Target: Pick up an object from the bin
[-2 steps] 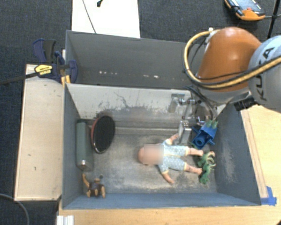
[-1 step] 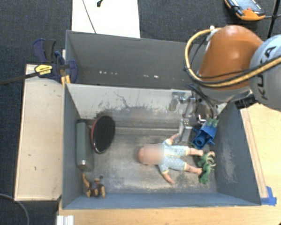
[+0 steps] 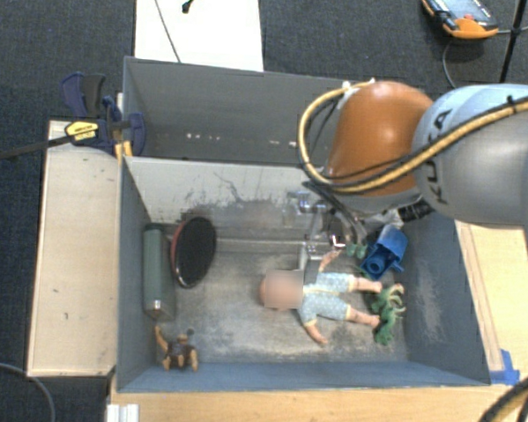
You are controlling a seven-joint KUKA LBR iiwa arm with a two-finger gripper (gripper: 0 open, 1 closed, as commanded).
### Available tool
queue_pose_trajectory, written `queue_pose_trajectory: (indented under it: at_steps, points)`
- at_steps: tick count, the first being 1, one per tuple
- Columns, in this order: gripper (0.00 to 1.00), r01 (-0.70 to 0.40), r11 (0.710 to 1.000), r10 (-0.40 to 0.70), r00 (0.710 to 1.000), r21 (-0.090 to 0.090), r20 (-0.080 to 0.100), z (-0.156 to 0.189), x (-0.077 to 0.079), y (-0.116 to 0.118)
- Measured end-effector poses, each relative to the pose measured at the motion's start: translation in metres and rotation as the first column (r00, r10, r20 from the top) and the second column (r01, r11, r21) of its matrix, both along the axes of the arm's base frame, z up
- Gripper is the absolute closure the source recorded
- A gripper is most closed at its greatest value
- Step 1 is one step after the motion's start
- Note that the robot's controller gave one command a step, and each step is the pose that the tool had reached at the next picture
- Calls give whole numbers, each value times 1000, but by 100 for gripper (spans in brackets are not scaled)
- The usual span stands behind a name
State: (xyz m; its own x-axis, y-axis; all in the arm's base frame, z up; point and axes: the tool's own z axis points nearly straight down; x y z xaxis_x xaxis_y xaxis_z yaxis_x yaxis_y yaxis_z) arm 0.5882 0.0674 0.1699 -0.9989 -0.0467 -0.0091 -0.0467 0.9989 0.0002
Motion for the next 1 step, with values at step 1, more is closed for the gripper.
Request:
queue_pose_trajectory:
  at_steps: [1]
  points:
    - [0,-176,984,176,984,0,-5,-58,-21,-12]
